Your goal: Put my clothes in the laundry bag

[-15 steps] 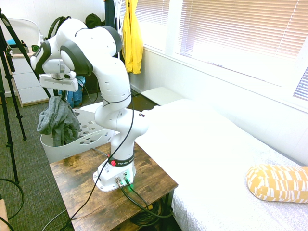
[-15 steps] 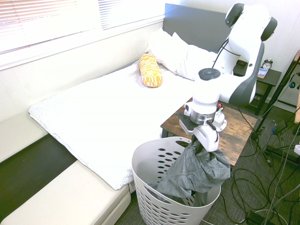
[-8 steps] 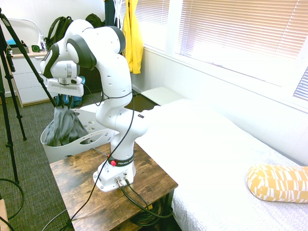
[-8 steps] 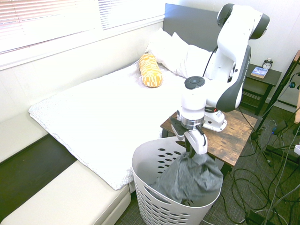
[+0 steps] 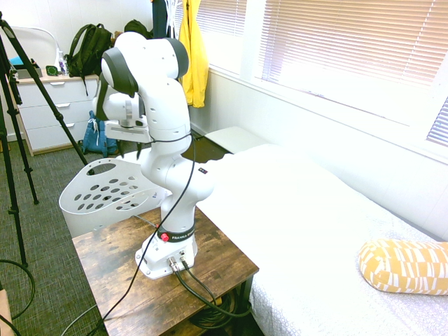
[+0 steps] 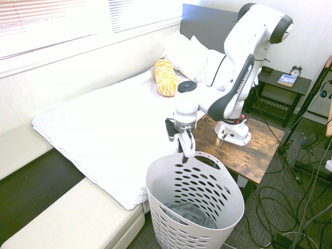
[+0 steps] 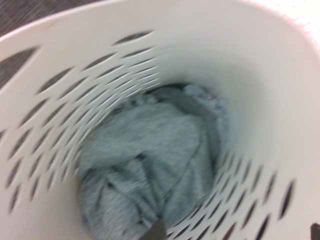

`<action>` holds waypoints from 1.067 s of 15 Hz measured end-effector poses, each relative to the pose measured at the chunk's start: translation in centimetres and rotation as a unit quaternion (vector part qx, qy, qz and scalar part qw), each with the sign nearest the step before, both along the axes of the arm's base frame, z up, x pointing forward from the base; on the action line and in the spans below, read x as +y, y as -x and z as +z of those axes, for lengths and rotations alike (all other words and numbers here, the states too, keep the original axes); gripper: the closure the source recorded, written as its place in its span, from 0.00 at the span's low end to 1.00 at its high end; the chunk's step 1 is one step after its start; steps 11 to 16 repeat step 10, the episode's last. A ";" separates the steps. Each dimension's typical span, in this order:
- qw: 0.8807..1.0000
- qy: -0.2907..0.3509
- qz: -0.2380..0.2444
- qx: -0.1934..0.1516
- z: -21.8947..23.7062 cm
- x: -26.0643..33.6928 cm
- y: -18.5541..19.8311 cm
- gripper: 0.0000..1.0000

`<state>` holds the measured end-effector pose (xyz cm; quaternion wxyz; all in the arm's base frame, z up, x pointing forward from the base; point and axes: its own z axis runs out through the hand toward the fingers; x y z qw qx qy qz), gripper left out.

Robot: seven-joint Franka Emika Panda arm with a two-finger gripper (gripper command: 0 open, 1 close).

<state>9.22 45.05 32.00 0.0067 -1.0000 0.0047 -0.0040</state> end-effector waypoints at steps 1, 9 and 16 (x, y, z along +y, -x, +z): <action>1.000 0.002 -0.021 -0.004 -0.2 -1.5 -4.0 0.00; 0.981 -0.003 -0.195 -0.012 0.1 -24.9 -29.4 0.00; 0.977 -0.007 -0.212 -0.009 0.0 -28.3 -31.0 0.00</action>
